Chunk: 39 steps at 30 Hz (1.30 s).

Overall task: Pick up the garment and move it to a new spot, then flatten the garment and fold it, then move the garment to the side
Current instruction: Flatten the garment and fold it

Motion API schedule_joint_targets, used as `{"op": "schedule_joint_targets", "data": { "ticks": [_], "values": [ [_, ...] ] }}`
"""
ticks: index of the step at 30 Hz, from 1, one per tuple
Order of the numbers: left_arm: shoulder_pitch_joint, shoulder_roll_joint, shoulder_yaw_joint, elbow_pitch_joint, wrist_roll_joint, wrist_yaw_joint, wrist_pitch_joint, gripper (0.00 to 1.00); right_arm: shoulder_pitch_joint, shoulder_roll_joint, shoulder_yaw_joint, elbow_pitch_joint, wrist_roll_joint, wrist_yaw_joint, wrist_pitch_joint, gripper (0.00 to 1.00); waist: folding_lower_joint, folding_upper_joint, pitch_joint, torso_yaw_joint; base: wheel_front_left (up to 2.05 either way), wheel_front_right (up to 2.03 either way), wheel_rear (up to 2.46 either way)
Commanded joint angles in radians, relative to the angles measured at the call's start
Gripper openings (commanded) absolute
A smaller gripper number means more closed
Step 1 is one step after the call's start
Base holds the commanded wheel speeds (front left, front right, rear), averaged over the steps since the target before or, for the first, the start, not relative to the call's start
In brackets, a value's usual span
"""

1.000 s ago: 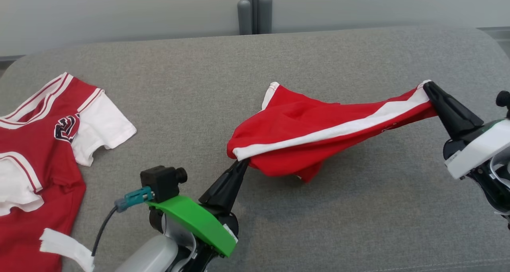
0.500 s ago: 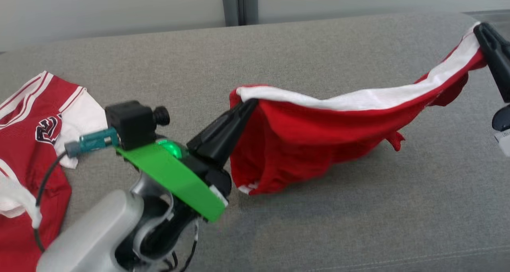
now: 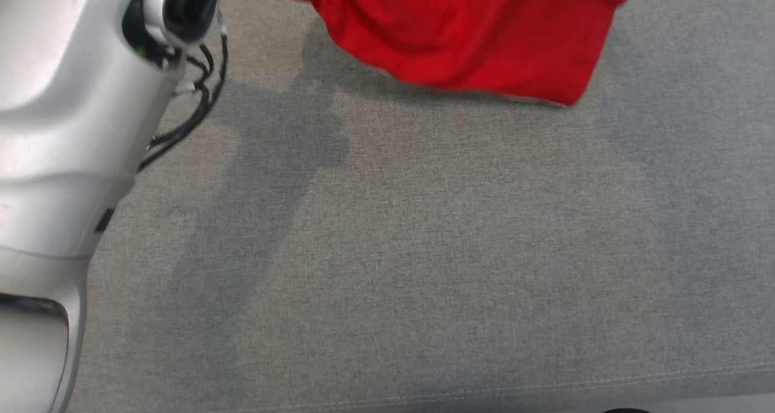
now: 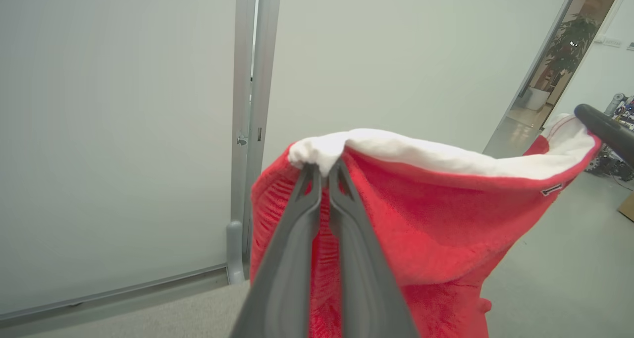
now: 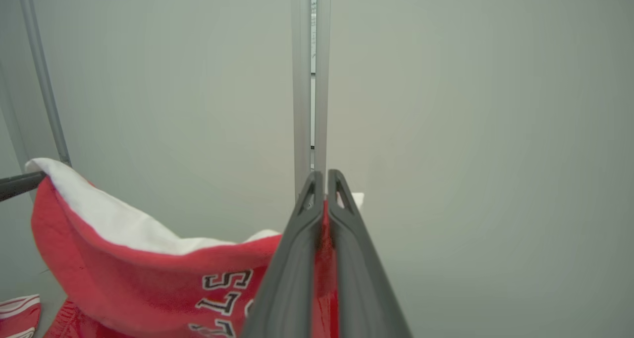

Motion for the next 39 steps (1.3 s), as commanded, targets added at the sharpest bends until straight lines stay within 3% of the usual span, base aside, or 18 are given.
{"op": "schedule_joint_targets", "data": {
  "ticks": [1, 7, 10, 12, 18, 23, 26, 35, 39],
  "values": [
    [-0.044, -0.01, -0.002, 0.04, 0.032, -0.014, -0.035, 0.0, -0.048, 0.025, -0.002, 0.037, -0.022, -0.001, -0.028, 0.0, -0.0001, 0.0, 0.085, -0.007, 0.0, 0.0, 0.0],
    [-0.251, -0.042, -0.031, 0.273, 0.217, -0.057, -0.313, 0.0, -0.291, 0.141, 0.036, 0.228, -0.152, -0.001, -0.211, 0.0, -0.0001, 0.0, 0.174, -0.055, 0.0, 0.0, 0.0],
    [-0.274, -0.052, 0.01, 0.325, 0.243, -0.097, -0.367, 0.0, -0.316, 0.175, 0.044, 0.271, -0.156, -0.001, -0.259, 0.0, -0.0001, 0.0, 0.204, -0.082, 0.0, 0.0, 0.0],
    [-0.231, -0.051, 0.067, 0.284, 0.29, -0.126, -0.372, 0.0, -0.271, 0.184, 0.063, 0.27, -0.143, -0.001, -0.269, 0.0, -0.0001, 0.0, 0.213, -0.095, 0.0, 0.0, 0.0],
    [0.112, -0.06, 0.196, 0.112, 0.449, -0.195, -0.371, 0.0, 0.045, 0.144, 0.072, 0.059, -0.097, -0.001, -0.271, 0.0, -0.0001, 0.0, 0.176, -0.117, 0.0, 0.0, 0.0],
    [0.38, -0.047, 0.22, -0.027, 0.529, -0.209, -0.371, 0.0, 0.338, 0.061, 0.035, -0.126, -0.065, -0.001, -0.271, 0.0, -0.0001, 0.0, 0.155, -0.115, 0.0, 0.0, 0.0],
    [0.463, -0.051, 0.229, -0.077, 0.528, -0.21, -0.371, 0.0, 0.438, 0.032, 0.008, -0.191, -0.064, -0.001, -0.271, 0.0, -0.0001, 0.0, 0.145, -0.113, 0.0, 0.0, 0.0],
    [0.859, -0.019, 0.204, -0.143, 0.543, -0.207, -0.371, 0.0, 0.846, 0.011, -0.074, -0.34, -0.074, -0.001, -0.271, 0.0, -0.0001, 0.0, -0.015, -0.11, 0.0, 0.0, 0.0],
    [1.043, -0.043, 0.225, -0.155, 0.544, -0.156, -0.371, 0.0, 1.0, -0.023, -0.1, -0.376, -0.087, -0.001, -0.271, 0.0, -0.0001, 0.0, -0.082, -0.1, 0.0, 0.0, 0.0]
  ]
}}
